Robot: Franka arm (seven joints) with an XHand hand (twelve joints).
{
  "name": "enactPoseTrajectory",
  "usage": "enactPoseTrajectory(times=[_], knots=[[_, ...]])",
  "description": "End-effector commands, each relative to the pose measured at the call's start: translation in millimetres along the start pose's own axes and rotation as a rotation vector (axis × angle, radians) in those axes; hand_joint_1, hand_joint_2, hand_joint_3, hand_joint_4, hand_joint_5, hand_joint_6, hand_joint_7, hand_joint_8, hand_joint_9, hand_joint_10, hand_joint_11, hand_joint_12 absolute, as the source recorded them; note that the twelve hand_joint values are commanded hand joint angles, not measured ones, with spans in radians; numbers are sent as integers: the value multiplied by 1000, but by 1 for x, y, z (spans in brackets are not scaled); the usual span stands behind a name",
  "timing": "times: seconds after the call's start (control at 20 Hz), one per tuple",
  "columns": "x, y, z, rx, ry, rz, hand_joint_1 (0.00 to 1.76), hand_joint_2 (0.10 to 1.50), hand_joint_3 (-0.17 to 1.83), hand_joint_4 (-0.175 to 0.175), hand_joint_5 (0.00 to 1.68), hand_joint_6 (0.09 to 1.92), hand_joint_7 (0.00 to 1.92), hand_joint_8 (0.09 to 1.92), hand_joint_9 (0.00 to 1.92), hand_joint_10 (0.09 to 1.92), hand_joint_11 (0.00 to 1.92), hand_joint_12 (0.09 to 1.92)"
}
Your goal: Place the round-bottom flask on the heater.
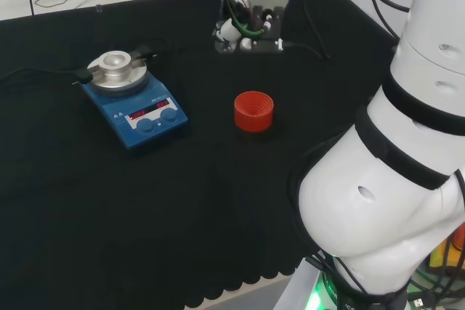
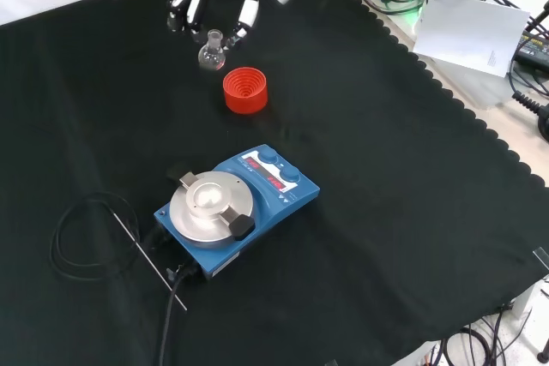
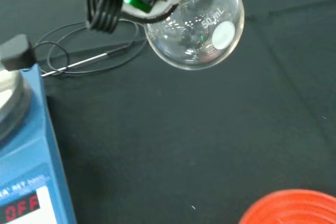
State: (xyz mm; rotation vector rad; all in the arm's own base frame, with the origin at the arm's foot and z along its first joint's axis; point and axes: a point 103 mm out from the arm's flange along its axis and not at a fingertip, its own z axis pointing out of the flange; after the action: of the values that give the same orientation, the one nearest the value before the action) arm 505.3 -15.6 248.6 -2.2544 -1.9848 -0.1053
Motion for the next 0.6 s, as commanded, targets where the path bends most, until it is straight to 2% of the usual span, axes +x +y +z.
enactPoseTrajectory(times=[0.05, 0.3, 0.6], knots=[[78, 46, -1, 65, -17, -131, 1107, 686, 711, 118, 1154, 907, 450, 674, 715, 574, 326, 1338], [117, 65, 3, 85, -25, -204, 1108, 684, 713, 117, 1155, 905, 449, 674, 714, 574, 323, 1339], [148, 86, 12, 107, -26, -255, 1108, 682, 715, 116, 1157, 904, 448, 674, 713, 574, 321, 1340]])
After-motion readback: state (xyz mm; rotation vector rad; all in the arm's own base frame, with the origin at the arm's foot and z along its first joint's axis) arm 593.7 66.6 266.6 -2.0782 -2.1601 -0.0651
